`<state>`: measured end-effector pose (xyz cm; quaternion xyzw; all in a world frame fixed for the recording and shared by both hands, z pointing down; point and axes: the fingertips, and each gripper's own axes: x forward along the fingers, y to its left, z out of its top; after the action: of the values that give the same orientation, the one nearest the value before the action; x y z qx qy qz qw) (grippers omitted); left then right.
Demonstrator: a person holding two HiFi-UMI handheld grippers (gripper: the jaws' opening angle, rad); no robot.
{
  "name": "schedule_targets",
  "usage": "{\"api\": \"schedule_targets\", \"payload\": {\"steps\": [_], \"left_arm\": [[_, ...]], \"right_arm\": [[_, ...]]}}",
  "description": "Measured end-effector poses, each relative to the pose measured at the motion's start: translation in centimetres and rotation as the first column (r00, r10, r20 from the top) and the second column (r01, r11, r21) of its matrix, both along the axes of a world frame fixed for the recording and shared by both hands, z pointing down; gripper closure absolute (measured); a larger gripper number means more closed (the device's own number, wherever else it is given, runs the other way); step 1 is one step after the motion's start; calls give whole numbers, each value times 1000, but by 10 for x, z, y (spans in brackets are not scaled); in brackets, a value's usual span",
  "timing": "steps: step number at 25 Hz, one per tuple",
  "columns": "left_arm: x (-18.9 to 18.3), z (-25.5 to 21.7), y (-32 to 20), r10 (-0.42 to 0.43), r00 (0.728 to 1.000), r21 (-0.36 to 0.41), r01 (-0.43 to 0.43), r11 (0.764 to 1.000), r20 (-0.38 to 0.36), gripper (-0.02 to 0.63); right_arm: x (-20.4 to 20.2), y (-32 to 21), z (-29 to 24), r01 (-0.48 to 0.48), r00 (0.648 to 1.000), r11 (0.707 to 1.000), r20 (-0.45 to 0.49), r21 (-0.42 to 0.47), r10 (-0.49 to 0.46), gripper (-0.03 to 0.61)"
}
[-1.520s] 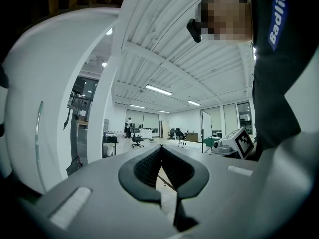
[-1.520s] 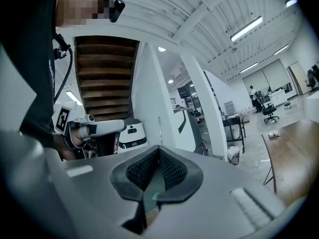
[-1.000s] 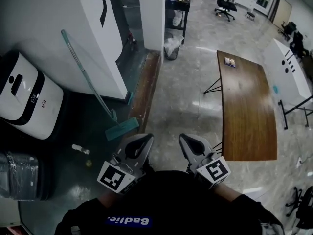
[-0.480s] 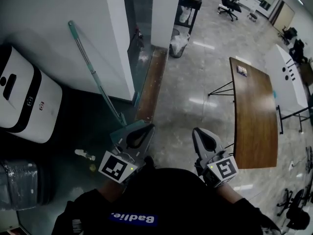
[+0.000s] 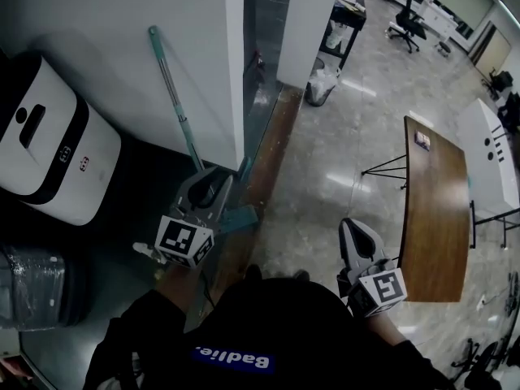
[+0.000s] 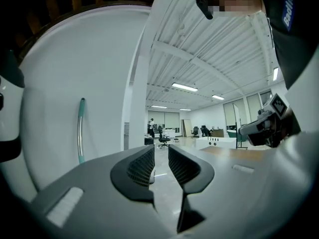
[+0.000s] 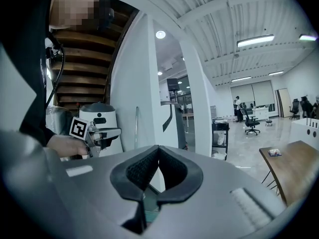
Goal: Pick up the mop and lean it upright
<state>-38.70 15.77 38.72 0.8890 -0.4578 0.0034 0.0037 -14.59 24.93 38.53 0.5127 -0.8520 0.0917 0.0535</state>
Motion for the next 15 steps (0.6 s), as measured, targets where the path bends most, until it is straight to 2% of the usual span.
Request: {"api": "schedule_targets", "payload": {"steps": [7, 15], "left_arm": [[-48, 22, -45, -118, 988, -19, 121, 993, 99, 482], [-95, 45, -100, -205, 969, -42, 213, 976, 136, 467]], "right_arm": [[8, -3, -1, -10, 1000, 1000, -5, 4, 10, 571], [21, 11, 3, -67, 998, 998, -10, -14, 66, 571]]}}
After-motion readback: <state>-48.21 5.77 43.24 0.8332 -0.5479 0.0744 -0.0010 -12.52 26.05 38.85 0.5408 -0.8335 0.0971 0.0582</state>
